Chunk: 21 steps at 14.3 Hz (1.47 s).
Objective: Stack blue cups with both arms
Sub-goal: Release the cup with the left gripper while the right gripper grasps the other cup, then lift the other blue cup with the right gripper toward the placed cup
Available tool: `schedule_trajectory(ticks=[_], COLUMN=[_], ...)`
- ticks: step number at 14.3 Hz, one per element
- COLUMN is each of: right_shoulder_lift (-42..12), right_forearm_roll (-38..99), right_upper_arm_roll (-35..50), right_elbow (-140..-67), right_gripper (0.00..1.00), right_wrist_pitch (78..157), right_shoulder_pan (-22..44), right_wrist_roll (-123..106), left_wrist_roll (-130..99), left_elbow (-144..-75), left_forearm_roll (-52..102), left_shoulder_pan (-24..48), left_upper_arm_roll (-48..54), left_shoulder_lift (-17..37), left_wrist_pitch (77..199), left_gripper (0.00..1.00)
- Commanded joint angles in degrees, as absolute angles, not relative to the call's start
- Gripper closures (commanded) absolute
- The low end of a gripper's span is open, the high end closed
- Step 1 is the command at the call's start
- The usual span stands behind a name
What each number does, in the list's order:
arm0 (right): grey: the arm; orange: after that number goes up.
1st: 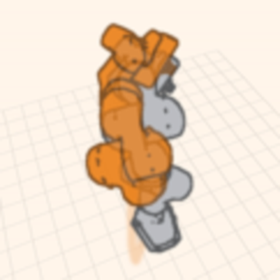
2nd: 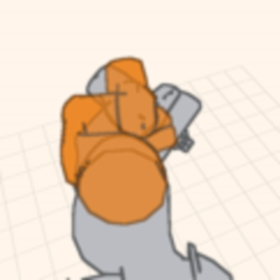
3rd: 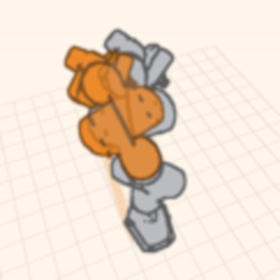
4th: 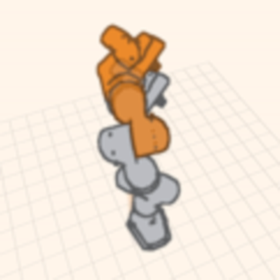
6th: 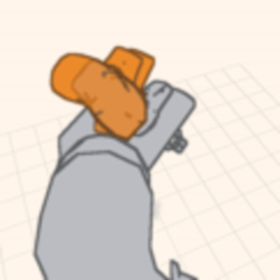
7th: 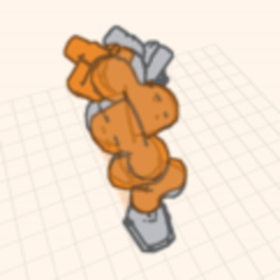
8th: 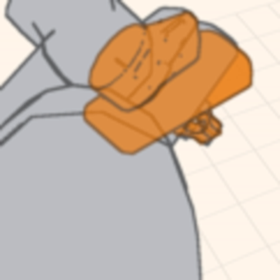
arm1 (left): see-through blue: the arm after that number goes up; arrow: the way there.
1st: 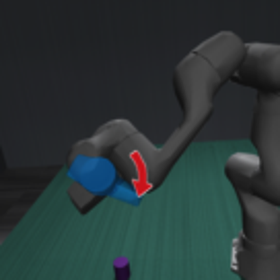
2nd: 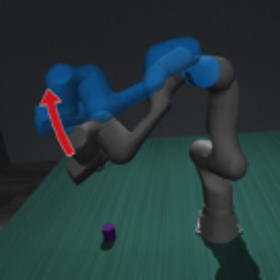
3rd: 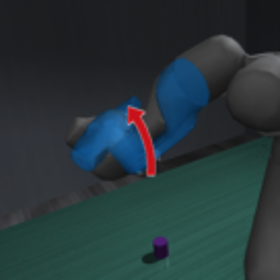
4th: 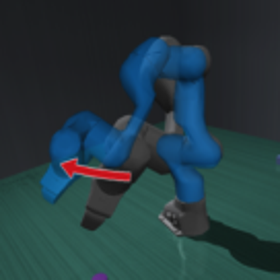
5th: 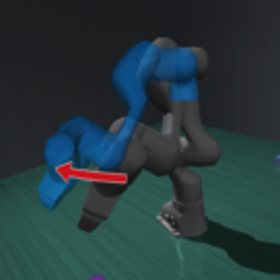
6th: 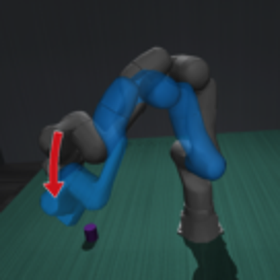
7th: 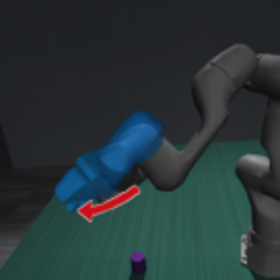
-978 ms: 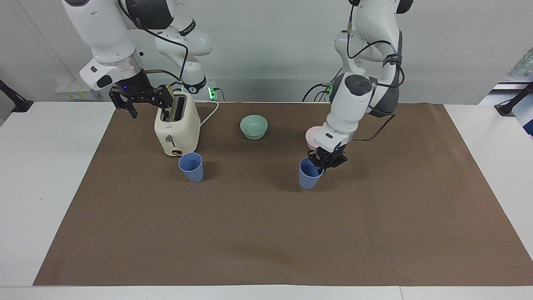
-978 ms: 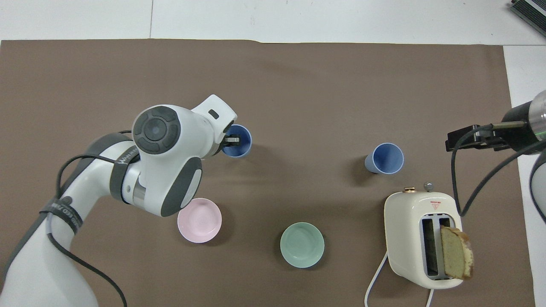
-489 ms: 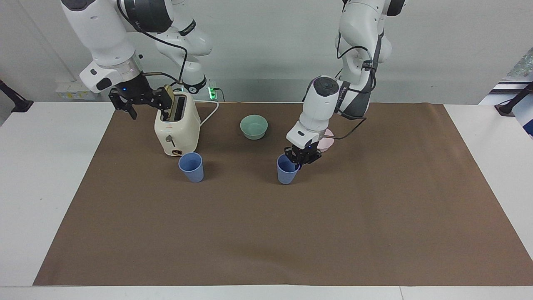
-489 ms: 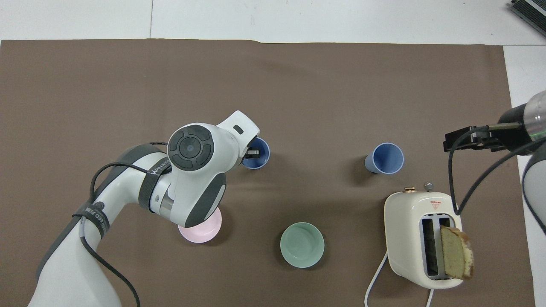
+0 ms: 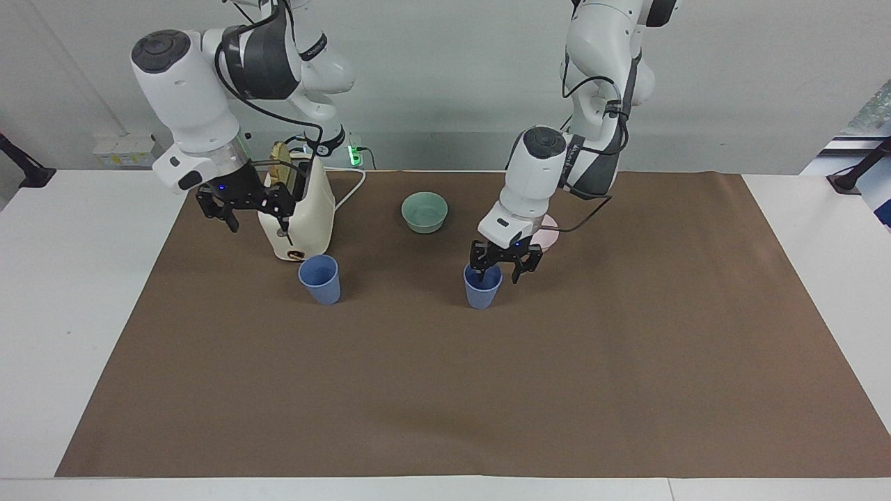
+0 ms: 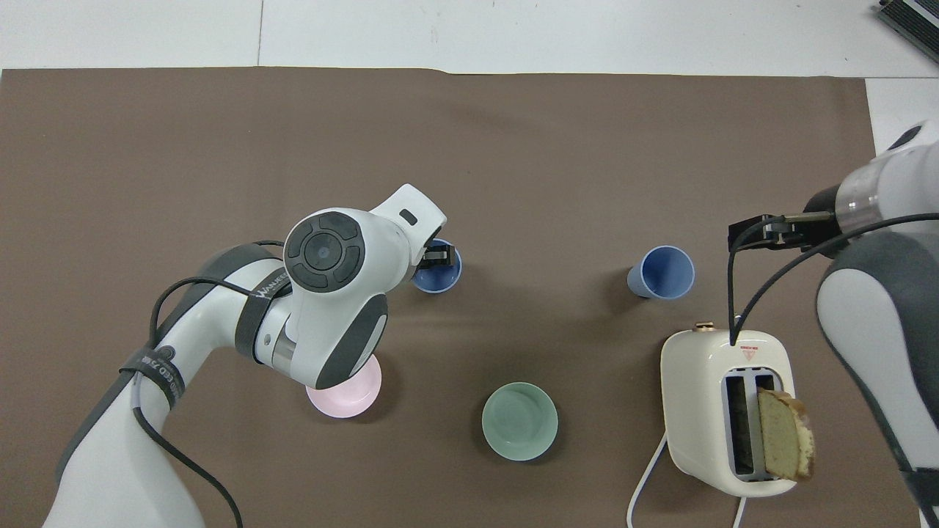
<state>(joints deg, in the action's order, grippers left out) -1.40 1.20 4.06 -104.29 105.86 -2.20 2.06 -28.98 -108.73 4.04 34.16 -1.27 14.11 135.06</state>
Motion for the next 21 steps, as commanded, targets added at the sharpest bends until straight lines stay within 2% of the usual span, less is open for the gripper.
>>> schedule_trajectory(ticks=[1,3,5,7,10,11,12,16,18,19,21], right_shoulder_lift=[-4.5,-6.3,-9.4,-10.0,-10.5,-10.5,-10.5,-10.5,-10.5,-10.5,-10.5], right_forearm_roll=[1.9,1.9,1.9,1.9,1.9,1.9,1.9,1.9,1.9,1.9,1.9], right_upper_arm_roll=[4.7,4.7,4.7,4.7,4.7,4.7,4.7,4.7,4.7,4.7,4.7], right_elbow=[-109.0,-109.8,-110.5,-113.4,-115.9,-115.8,-115.8,-115.7,-115.6,-115.5,-113.6], right_gripper=[0.00,0.00,0.00,0.00,0.00,0.04,0.35,0.38,0.95,1.00,1.00], right_wrist_pitch=[113.1,117.7,118.6,122.7,124.8,124.4,124.0,123.9,123.7,123.6,121.4], right_shoulder_pan=[-1.2,-0.4,0.3,1.0,1.1,0.7,0.8,0.9,0.9,1.1,1.2], right_wrist_roll=[4.1,6.2,6.8,6.7,6.7,5.8,6.4,6.3,6.0,6.5,6.9], left_wrist_roll=[-28.7,-24.1,-16.8,-11.9,-7.7,-4.4,-1.4,4.8,7.2,7.9,8.3], left_elbow=[-108.3,-108.3,-108.2,-107.8,-103.6,-100.8,-98.2,-89.9,-85.6,-84.9,-84.3], left_forearm_roll=[3.8,3.1,3.1,3.1,2.8,2.8,2.8,2.6,2.5,1.7,-0.4], left_shoulder_pan=[32.8,30.2,25.5,21.2,14.3,12.2,10.0,3.9,2.5,1.7,1.6], left_upper_arm_roll=[-2.4,-2.5,-2.5,-2.6,-2.7,-2.7,-2.7,-2.7,-2.8,-2.7,-2.8], left_shoulder_lift=[10.1,7.2,3.3,0.7,-0.2,0.0,0.3,0.7,1.2,1.4,1.3], left_wrist_pitch=[131.6,129.1,124.0,119.4,112.0,108.6,105.5,96.7,92.0,90.7,89.3], left_gripper=[0.00,0.00,0.00,0.00,0.00,0.00,0.00,0.00,0.00,0.00,0.00])
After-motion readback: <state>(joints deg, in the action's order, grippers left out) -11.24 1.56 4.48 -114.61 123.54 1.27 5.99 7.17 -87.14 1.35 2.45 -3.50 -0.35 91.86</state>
